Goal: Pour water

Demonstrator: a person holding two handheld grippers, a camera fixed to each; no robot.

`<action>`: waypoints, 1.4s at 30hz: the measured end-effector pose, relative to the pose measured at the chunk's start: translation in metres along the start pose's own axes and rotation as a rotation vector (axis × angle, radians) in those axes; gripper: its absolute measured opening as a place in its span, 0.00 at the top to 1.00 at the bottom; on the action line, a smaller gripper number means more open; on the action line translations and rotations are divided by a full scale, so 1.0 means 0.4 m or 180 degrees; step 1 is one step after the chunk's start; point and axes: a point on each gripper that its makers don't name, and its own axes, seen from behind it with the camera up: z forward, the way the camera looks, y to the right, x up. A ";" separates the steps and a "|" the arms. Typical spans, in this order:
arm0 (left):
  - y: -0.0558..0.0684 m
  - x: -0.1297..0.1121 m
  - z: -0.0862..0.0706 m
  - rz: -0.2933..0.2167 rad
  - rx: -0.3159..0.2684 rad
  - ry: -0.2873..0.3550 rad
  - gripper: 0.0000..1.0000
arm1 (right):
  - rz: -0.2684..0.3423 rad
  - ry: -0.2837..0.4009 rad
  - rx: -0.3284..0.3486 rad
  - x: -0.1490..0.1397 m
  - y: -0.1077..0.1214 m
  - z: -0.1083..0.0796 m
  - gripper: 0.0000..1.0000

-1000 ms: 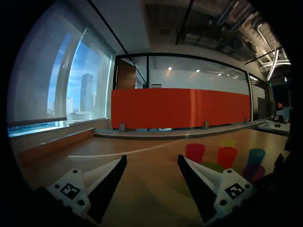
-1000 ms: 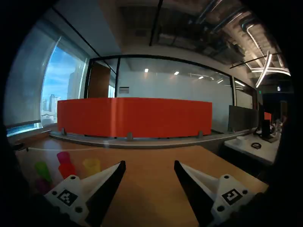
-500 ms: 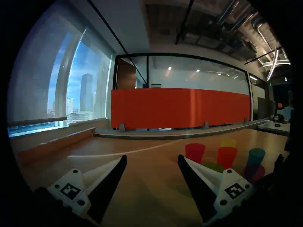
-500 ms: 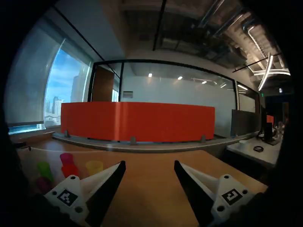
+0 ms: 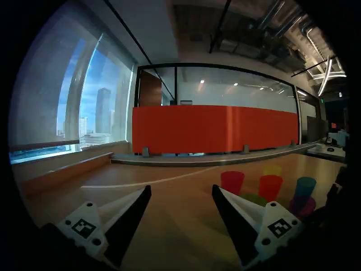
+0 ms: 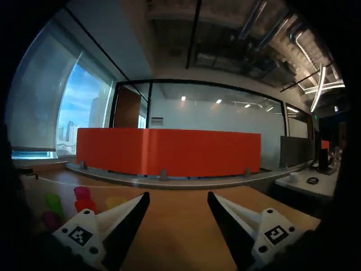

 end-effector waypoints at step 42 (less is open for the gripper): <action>-0.002 0.001 0.002 0.0002 -0.0001 0.0000 0.00 | 0.0104 -0.0208 0.0022 -0.168 0.033 0.018 0.01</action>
